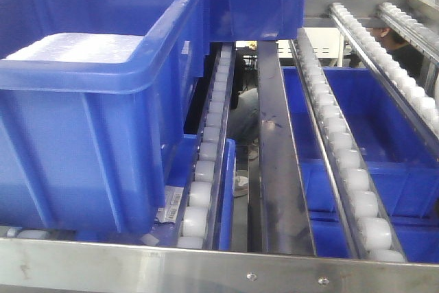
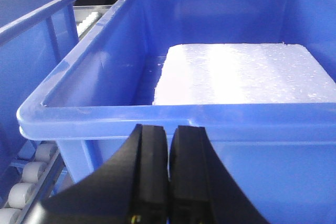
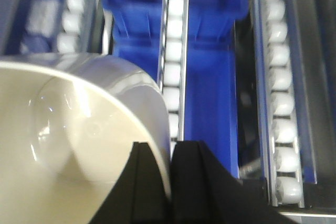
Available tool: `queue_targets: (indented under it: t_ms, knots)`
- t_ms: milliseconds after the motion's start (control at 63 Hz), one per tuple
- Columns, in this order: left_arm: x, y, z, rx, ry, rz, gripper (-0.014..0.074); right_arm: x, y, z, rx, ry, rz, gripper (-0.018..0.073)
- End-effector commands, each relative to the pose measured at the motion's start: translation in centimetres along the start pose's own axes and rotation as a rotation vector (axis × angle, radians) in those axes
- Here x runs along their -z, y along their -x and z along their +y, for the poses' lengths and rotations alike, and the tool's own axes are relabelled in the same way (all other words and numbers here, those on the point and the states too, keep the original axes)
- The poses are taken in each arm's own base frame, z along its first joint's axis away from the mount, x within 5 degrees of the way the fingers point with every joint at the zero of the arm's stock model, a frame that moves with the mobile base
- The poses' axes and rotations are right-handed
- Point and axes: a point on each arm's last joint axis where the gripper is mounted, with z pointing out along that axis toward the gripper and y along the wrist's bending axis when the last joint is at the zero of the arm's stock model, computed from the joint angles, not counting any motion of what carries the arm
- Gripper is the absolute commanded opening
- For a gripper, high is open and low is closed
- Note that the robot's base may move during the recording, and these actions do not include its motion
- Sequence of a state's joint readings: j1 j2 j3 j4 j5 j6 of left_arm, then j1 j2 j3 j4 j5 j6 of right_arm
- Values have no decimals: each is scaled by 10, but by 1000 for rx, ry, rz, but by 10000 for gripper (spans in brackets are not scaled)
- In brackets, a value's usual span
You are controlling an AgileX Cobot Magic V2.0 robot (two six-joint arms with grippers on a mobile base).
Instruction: Move white bin to right shelf second layer
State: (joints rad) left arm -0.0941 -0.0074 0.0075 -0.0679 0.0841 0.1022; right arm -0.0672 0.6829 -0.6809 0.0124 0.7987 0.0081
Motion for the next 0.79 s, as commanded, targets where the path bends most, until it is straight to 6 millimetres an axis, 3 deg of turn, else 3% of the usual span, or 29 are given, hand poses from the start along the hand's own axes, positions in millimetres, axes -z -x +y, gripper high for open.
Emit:
queue_targets:
  t_ms: [0, 222, 413, 778]
  knots:
    - [0, -4, 0, 9, -1, -60, 85, -12, 24, -1, 21, -8, -92, 48]
    - [0, -4, 0, 9, -1, -60, 85, -55, 35, 2, -7, 28, -43, 48]
    - [0, -4, 0, 9, -1, -60, 85, -81, 33, 3, -34, 38, 31, 48]
    - [0, -4, 0, 9, -1, -60, 85, -101, 22, 2, -37, 35, 121, 48]
